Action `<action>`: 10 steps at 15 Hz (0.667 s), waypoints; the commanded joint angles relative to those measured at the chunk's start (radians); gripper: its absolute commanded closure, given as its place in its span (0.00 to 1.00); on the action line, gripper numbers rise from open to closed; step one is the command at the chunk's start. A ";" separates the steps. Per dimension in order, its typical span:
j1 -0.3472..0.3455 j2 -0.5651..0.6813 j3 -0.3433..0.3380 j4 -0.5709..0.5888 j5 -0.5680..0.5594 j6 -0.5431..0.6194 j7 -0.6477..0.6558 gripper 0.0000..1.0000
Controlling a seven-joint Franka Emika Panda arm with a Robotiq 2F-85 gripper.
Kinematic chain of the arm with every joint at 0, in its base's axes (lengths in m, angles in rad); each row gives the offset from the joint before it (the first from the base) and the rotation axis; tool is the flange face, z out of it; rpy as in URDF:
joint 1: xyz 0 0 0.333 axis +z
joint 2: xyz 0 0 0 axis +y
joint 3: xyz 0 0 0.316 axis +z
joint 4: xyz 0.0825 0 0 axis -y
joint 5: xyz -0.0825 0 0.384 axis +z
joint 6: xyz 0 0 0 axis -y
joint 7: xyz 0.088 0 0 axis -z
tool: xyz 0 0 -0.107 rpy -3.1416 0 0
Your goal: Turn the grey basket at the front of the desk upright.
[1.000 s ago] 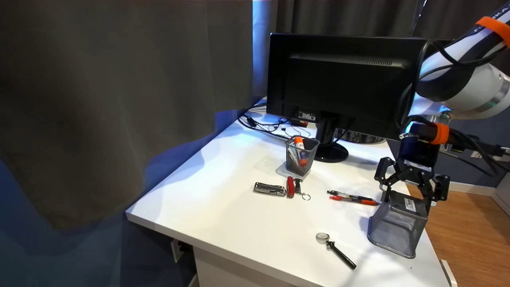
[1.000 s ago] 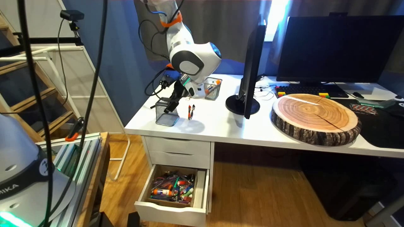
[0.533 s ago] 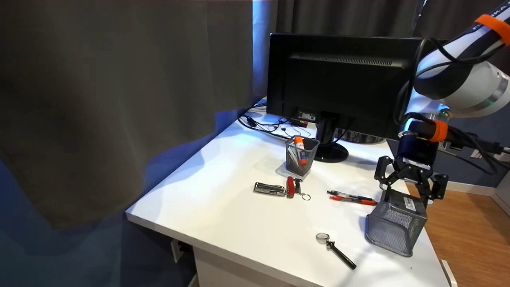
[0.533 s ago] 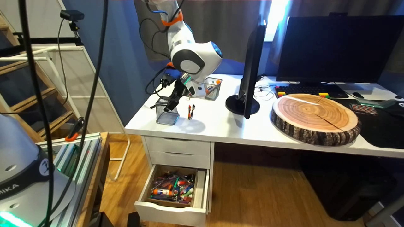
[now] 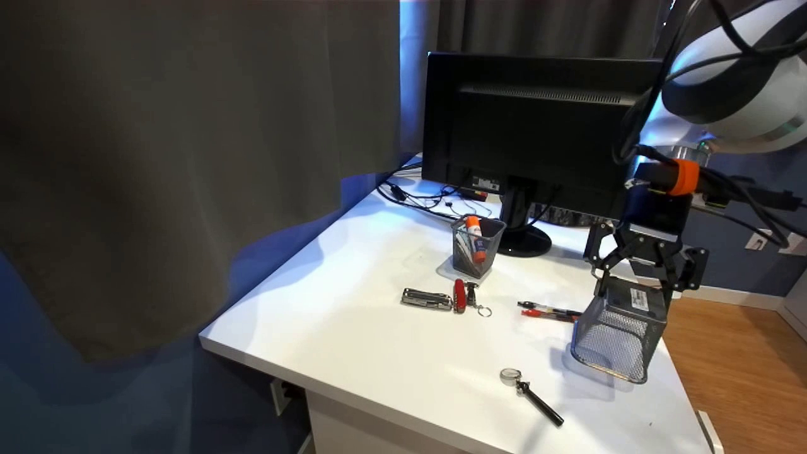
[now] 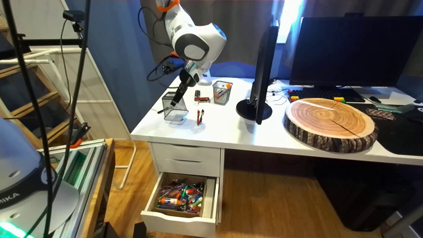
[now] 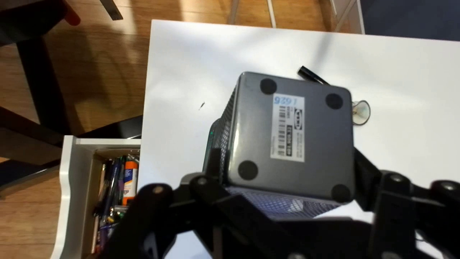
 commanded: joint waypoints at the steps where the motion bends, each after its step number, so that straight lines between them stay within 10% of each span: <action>1: 0.098 -0.093 -0.049 -0.039 -0.150 0.027 0.220 0.44; 10: 0.209 -0.103 -0.094 -0.053 -0.543 0.148 0.679 0.44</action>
